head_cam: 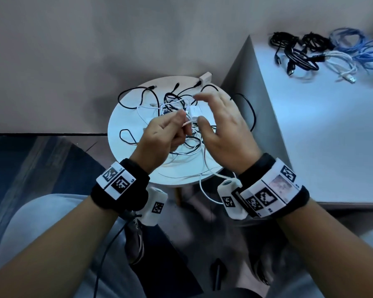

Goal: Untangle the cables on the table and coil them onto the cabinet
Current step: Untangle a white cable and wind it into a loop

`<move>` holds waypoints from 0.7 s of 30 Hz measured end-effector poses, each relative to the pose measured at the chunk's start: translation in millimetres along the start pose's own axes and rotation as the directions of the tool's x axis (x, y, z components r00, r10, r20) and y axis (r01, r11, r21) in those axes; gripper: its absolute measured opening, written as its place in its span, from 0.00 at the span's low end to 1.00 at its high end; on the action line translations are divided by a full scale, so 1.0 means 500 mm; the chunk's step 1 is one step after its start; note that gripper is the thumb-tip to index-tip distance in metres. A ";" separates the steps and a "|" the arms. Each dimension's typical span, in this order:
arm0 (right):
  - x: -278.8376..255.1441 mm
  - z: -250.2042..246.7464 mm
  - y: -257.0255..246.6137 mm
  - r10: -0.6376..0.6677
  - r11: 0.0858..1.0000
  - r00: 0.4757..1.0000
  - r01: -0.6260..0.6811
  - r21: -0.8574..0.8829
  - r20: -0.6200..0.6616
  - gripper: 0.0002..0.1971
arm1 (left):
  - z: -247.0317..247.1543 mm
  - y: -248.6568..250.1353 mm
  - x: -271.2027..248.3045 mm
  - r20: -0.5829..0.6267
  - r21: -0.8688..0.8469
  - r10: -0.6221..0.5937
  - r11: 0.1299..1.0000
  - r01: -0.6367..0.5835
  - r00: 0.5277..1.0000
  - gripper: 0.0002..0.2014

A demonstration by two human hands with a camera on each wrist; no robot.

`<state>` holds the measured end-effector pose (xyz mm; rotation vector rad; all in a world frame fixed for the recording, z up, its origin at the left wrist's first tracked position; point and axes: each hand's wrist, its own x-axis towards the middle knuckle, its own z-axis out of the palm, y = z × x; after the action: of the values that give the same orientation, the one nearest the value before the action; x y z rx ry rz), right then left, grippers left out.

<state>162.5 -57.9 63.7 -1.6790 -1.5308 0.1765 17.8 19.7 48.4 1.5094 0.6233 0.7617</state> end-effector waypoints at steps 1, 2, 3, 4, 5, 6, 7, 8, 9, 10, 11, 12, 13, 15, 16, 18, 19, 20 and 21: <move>0.000 0.003 0.005 0.069 0.995 0.995 -0.074 0.063 0.076 0.15 | 0.001 0.000 -0.001 0.018 -0.078 -0.033 0.996 0.034 0.999 0.22; 0.002 0.003 0.006 0.138 0.975 0.977 -0.163 0.153 0.160 0.13 | 0.002 0.000 -0.001 0.047 -0.189 -0.065 0.979 0.073 0.997 0.23; 0.003 0.004 0.010 0.189 0.939 0.954 -0.245 0.242 0.233 0.14 | 0.001 0.000 0.001 0.086 -0.305 -0.087 0.946 0.109 0.992 0.23; 0.004 0.005 0.013 0.214 0.903 0.935 -0.300 0.309 0.282 0.15 | 0.000 0.000 0.003 0.121 -0.401 -0.098 0.906 0.139 0.988 0.24; 0.003 0.007 0.016 0.234 0.866 0.918 -0.347 0.361 0.320 0.16 | -0.004 0.001 0.007 0.140 -0.467 -0.100 0.871 0.155 0.985 0.23; 0.003 0.008 0.017 0.261 0.831 0.900 -0.393 0.393 0.348 0.16 | -0.007 0.003 0.010 0.143 -0.516 -0.098 0.842 0.159 0.985 0.22; 0.001 0.009 0.019 0.289 0.809 0.882 -0.433 0.398 0.372 0.15 | -0.012 0.005 0.014 0.128 -0.557 -0.098 0.816 0.153 0.987 0.21; -0.001 0.010 0.020 0.309 0.802 0.863 -0.462 0.377 0.400 0.15 | -0.017 0.007 0.018 0.097 -0.596 -0.105 0.790 0.143 0.990 0.21; -0.003 0.012 0.022 0.312 0.822 0.845 -0.469 0.324 0.434 0.15 | -0.024 0.008 0.023 0.048 -0.626 -0.124 0.769 0.127 0.991 0.21; -0.007 0.012 0.021 0.290 0.869 0.832 -0.436 0.234 0.472 0.16 | -0.032 0.007 0.026 -0.012 -0.643 -0.152 0.758 0.109 0.988 0.21; -0.010 0.011 0.018 0.253 0.925 0.820 -0.361 0.122 0.513 0.17 | -0.039 0.007 0.030 -0.069 -0.642 -0.178 0.761 0.093 0.982 0.22; -0.014 0.011 0.013 0.209 0.965 0.806 -0.261 0.016 0.553 0.16 | -0.045 0.005 0.032 -0.111 -0.622 -0.190 0.779 0.081 0.975 0.22; -0.018 0.010 0.006 0.175 0.984 0.793 -0.164 -0.072 0.584 0.14 | -0.048 0.005 0.033 -0.136 -0.574 -0.185 0.815 0.075 0.973 0.22; -0.022 0.003 -0.014 0.128 0.989 0.784 -0.059 -0.133 0.607 0.11 | -0.044 0.004 0.029 -0.126 -0.389 -0.145 0.917 0.085 0.981 0.20; -0.020 -0.001 -0.022 0.122 0.991 0.795 -0.063 -0.118 0.594 0.12 | -0.038 0.005 0.025 -0.089 -0.254 -0.120 0.963 0.094 0.989 0.19; -0.012 -0.012 -0.029 0.123 0.990 0.847 -0.139 -0.007 0.518 0.10 | -0.023 0.006 0.013 0.035 0.009 -0.095 0.996 0.094 0.995 0.18; -0.006 -0.017 -0.027 0.121 0.983 0.885 -0.171 0.070 0.450 0.08 | -0.016 0.006 0.007 0.106 0.072 -0.095 0.993 0.088 0.990 0.18; -0.001 -0.022 -0.022 0.124 0.974 0.921 -0.184 0.134 0.369 0.05 | -0.010 0.006 0.002 0.161 0.081 -0.100 0.993 0.088 0.982 0.18; 0.004 -0.026 -0.017 0.130 0.965 0.949 -0.187 0.182 0.288 0.03 | -0.006 0.007 -0.001 0.187 0.060 -0.105 0.994 0.095 0.977 0.18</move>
<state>164.5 -63.0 78.1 -1.6597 -1.5137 0.6578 15.1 20.7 51.9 1.5637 0.5739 0.5211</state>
